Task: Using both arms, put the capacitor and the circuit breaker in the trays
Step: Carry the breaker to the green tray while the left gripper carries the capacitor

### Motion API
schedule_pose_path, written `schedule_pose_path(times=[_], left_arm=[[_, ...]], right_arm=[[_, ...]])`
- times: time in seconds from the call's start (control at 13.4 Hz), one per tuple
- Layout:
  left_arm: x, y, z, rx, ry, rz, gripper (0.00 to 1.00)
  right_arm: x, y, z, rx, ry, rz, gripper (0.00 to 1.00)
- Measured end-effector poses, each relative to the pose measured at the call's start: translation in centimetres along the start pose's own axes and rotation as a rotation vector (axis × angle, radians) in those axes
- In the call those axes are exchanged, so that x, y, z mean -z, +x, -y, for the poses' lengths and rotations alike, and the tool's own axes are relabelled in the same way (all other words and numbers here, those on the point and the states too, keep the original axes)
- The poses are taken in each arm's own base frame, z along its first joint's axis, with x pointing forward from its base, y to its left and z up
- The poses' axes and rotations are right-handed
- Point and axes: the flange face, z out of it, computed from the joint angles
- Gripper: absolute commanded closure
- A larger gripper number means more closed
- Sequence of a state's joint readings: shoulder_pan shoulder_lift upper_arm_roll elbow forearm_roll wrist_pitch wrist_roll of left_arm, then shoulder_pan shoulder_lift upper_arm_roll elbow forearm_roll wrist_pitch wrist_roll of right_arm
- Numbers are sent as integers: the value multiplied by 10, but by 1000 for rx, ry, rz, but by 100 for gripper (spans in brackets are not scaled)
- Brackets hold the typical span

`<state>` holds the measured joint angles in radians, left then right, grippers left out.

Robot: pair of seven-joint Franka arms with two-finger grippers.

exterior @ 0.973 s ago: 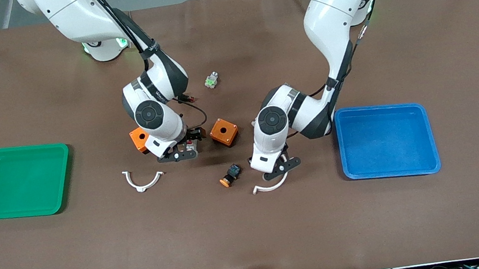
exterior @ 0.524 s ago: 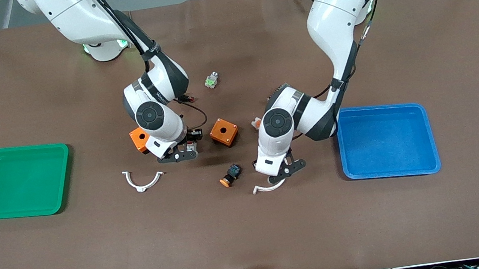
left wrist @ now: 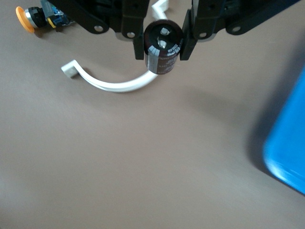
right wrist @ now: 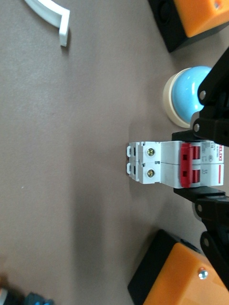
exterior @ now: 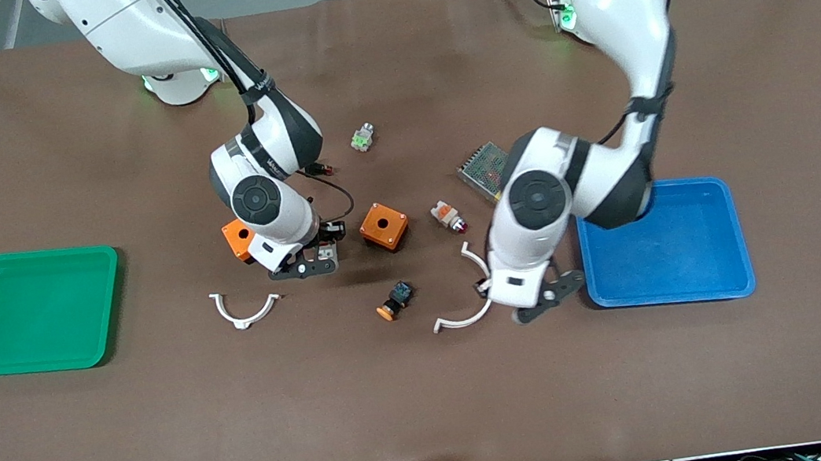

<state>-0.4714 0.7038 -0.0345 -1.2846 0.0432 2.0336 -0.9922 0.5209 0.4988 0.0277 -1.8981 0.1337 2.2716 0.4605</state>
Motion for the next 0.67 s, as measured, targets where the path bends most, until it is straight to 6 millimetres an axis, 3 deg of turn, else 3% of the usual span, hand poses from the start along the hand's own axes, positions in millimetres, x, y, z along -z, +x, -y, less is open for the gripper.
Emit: schedule_pose_path(times=[0.15,0.37,0.52,0.67], left_arm=[[10,33,31,31,34,-18,100],[-8,79,80,66,117,-62,100],[-15,102,107,72,146,-64,100],[-21,123,134,71,163,-54,100]], right_arm=[[23,3,-4,-9,-17,41,83],[95,13,-26,-44,-30,102,83],[146,22,-56,-85,-31,140,83],[186,35,-99,-106,-39,161,83]])
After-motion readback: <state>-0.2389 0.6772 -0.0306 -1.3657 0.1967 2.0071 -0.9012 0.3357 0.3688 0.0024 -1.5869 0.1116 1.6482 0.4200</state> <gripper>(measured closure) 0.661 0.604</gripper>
